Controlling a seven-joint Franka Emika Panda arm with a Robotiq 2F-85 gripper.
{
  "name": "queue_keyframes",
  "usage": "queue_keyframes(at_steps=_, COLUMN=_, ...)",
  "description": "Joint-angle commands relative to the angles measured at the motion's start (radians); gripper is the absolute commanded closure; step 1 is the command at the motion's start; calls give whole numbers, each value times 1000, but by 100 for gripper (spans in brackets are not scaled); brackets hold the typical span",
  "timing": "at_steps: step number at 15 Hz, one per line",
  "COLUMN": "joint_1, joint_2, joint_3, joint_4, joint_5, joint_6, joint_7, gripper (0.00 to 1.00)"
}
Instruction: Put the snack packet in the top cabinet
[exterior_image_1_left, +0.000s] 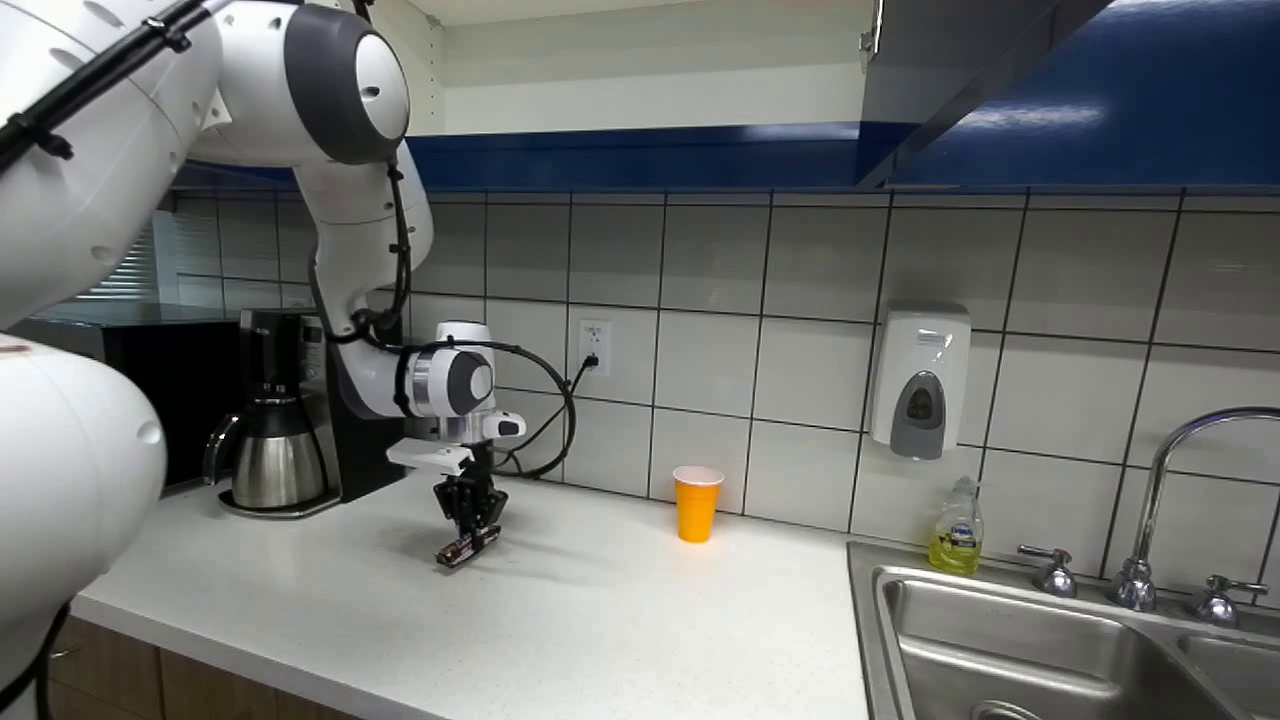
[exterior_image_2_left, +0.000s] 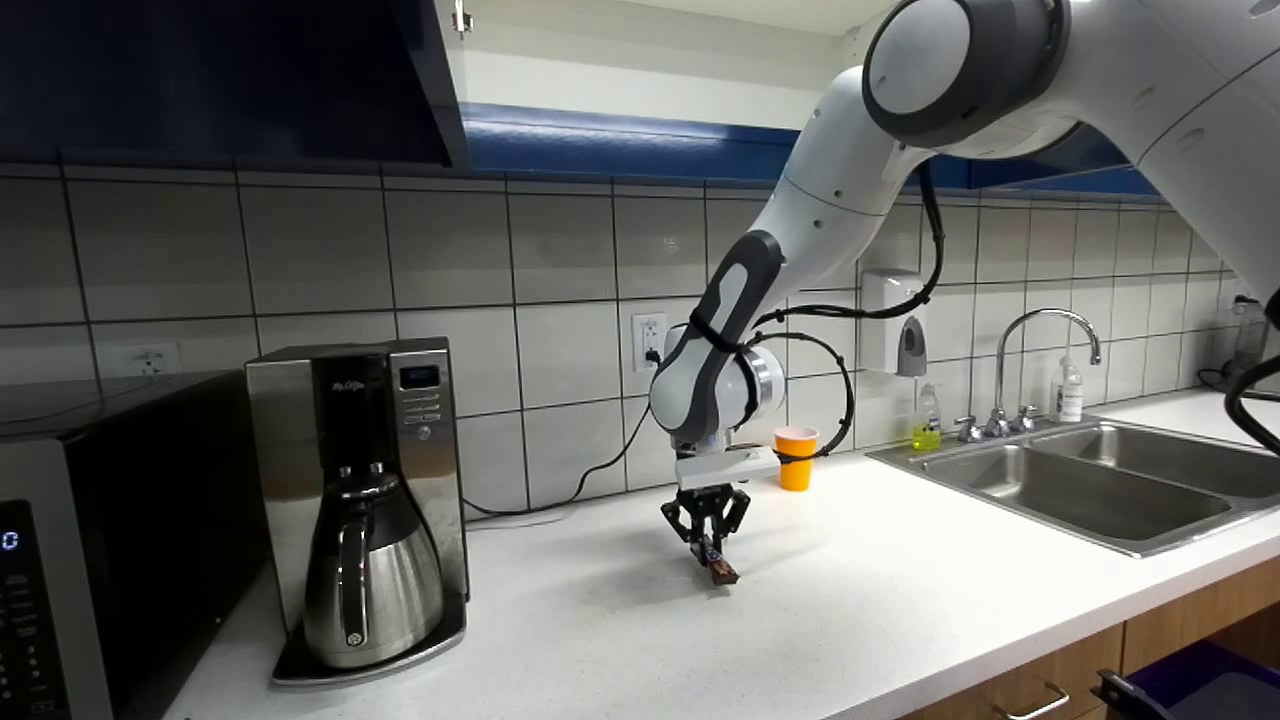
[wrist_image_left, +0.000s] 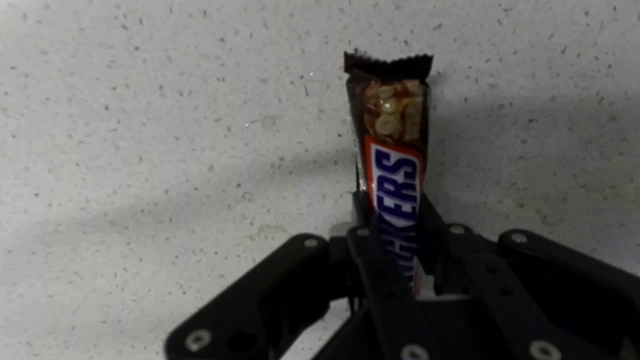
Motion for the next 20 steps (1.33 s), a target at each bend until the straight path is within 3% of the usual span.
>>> queue_keyframes(at_steps=1, joint_1=3, joint_2=-76, joint_3=-7, joint_4=-82, joint_5=-48, joint_6=41, joint_7=-21, gripper=94)
queue_keyframes(at_steps=7, joint_1=1, joint_2=-177, joint_3=-6, joint_4=-234, joint_5=-73, joint_6=161, joint_7=-28, gripper=94)
queue_keyframes(at_steps=15, joint_1=13, joint_2=-380, joint_3=-17, joint_4=-519, joint_5=-90, joint_6=345, joint_7=-10, gripper=94)
queue_keyframes(at_steps=20, joint_1=30, joint_2=-560, joint_3=-56, joint_4=-676, joint_5=-192, joint_6=399, joint_7=48, gripper=94)
